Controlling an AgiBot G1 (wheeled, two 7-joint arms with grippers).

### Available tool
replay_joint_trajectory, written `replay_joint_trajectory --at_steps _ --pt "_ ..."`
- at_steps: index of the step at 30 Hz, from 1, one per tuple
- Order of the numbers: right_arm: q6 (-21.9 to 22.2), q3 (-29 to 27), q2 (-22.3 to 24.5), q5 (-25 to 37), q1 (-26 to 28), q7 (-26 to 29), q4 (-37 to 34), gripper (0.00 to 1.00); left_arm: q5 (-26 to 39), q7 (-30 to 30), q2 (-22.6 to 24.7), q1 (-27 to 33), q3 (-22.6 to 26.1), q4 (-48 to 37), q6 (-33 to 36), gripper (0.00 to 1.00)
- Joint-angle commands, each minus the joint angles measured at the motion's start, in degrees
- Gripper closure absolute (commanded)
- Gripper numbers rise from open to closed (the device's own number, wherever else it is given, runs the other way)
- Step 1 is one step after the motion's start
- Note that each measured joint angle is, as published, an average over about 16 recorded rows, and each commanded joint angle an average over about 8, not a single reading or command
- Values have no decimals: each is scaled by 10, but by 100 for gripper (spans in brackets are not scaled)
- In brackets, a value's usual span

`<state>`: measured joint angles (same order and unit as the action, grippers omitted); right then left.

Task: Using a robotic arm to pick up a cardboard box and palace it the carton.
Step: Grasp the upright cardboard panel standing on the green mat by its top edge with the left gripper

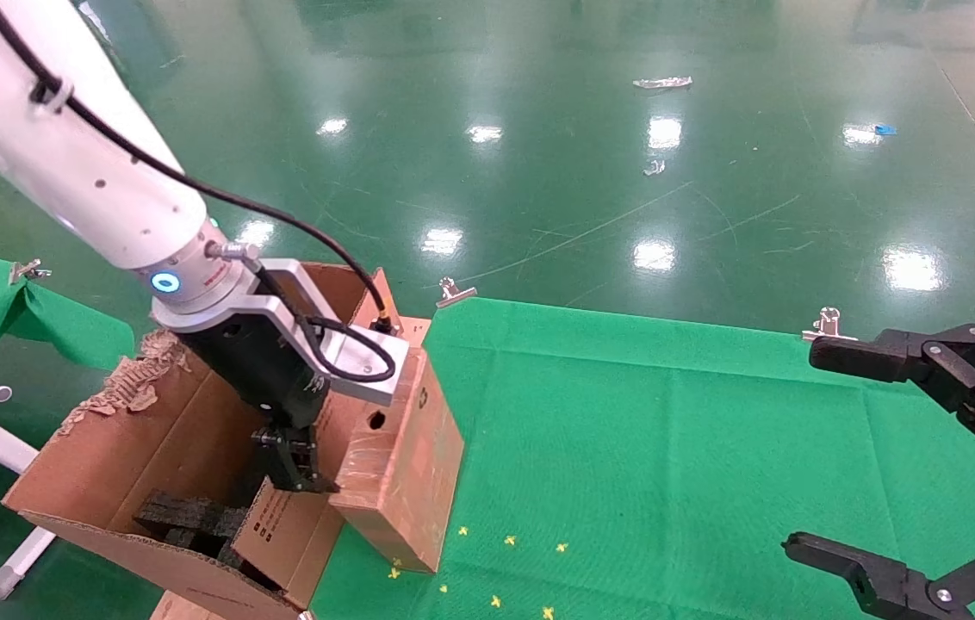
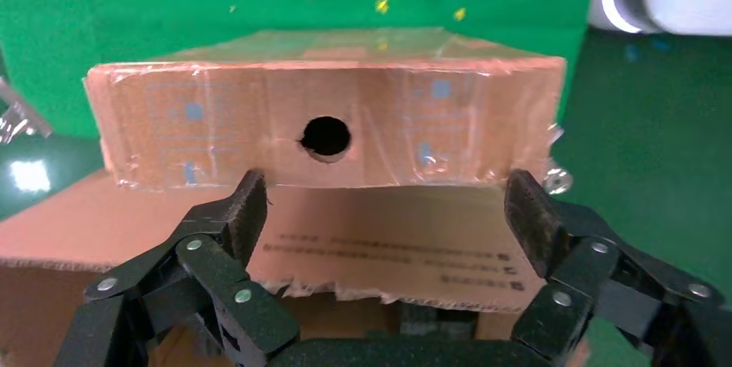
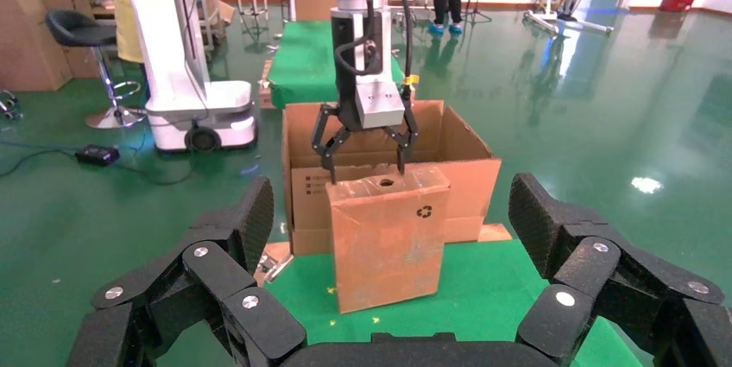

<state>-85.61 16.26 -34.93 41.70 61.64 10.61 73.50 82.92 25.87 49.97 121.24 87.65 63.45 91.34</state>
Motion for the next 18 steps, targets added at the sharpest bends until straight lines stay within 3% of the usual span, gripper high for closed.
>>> replay_joint_trajectory --at_steps 1,9,12,18 --pt "0 0 0 0 0 0 0 0 -19 -6 10 16 31 -15 -1 0" --pt "0 0 0 0 0 0 0 0 -107 -18 4 36 62 -98 -9 0" --pt "0 1 0 0 0 0 0 0 -146 30 -5 34 65 -158 -10 0" --pt "0 1 0 -1 0 0 0 0 -196 181 -9 29 88 -252 -7 0"
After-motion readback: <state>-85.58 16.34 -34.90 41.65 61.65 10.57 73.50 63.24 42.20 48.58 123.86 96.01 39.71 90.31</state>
